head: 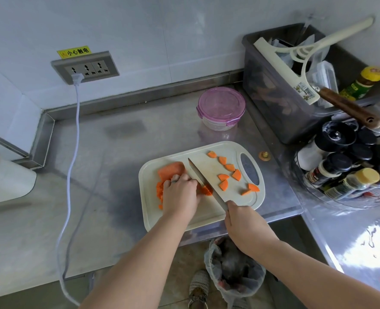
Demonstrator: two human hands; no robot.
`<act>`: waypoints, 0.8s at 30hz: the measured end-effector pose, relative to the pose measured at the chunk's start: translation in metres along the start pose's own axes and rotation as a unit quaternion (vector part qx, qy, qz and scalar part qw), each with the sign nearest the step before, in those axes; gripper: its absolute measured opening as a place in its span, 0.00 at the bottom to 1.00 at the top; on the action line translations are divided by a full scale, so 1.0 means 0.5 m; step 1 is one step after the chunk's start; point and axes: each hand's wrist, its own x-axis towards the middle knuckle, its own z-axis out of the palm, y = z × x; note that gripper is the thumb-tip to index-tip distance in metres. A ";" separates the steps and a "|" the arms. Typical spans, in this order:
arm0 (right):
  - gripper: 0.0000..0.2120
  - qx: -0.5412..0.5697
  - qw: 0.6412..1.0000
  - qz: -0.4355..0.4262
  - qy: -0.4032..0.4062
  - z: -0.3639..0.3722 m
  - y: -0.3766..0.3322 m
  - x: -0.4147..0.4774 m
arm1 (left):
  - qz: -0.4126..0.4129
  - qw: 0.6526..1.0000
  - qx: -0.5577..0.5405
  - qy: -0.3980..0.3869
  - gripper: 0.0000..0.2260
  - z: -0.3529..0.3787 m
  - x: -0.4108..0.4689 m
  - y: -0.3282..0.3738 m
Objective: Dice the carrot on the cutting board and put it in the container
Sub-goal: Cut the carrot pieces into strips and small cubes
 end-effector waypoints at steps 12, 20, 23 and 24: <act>0.11 0.020 0.999 0.011 -0.029 -0.008 -0.003 0.008 | 0.013 1.000 0.022 0.011 0.09 -0.008 0.004 0.009; 0.14 -0.006 0.999 0.010 -0.050 -0.008 -0.014 0.017 | 0.023 1.000 0.016 0.001 0.08 -0.007 0.007 0.002; 0.18 0.003 0.999 0.028 -0.043 -0.004 -0.019 0.025 | 0.028 1.000 0.014 -0.002 0.08 -0.008 0.009 0.000; 0.18 0.011 0.999 0.033 -0.038 -0.004 -0.020 0.027 | 0.029 0.999 0.017 -0.004 0.08 -0.009 0.008 0.000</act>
